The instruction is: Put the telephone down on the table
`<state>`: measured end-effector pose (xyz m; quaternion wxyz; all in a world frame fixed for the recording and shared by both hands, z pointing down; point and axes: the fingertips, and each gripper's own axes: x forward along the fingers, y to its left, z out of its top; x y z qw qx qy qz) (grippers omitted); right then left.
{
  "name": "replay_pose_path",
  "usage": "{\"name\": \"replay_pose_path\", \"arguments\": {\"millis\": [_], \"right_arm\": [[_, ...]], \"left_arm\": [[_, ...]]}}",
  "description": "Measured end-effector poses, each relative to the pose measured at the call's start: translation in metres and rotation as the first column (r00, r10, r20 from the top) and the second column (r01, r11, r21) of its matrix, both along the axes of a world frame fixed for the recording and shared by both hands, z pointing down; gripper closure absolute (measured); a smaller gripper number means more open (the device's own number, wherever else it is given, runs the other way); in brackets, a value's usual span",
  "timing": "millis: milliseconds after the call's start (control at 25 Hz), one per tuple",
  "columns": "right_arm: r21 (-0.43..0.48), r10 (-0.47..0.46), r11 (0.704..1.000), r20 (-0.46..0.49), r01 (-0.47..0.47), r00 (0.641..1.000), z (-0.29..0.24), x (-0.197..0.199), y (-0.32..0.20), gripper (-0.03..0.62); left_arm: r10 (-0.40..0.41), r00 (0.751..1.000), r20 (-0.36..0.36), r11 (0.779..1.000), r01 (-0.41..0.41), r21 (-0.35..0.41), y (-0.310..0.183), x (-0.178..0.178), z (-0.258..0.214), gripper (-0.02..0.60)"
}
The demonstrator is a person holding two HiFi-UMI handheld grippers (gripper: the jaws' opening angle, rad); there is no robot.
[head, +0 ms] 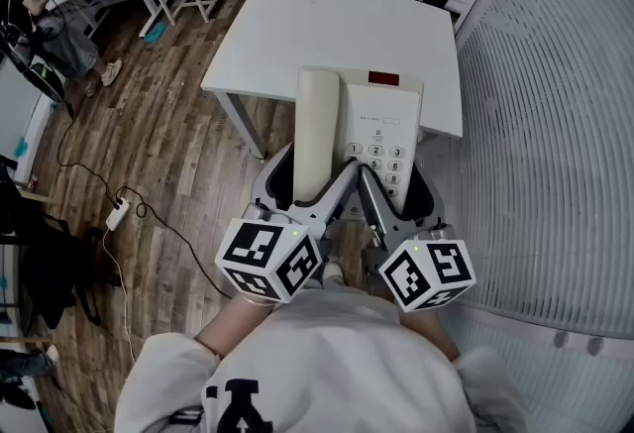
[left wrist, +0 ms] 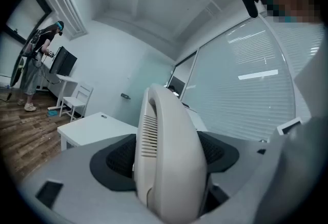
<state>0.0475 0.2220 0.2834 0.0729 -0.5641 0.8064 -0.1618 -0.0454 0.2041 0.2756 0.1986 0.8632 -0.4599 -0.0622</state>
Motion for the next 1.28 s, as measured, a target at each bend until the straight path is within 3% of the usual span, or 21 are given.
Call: {"name": "replay_pose_path", "arguments": {"millis": [800,1280], "right_arm": [[-0.01,-0.007,1.0,0.013,0.007,1.0,0.01,-0.004,-0.005,0.269],[-0.012,0.005,1.0,0.013,-0.005,1.0,0.009,-0.026,-0.01,0.269]], "left_arm": [[-0.008,1.0,0.01,1.0,0.008,0.0,-0.004,-0.004,0.009,0.21],[-0.002,1.0,0.002,1.0,0.002,-0.005,-0.01,-0.027,0.008,0.21]]}}
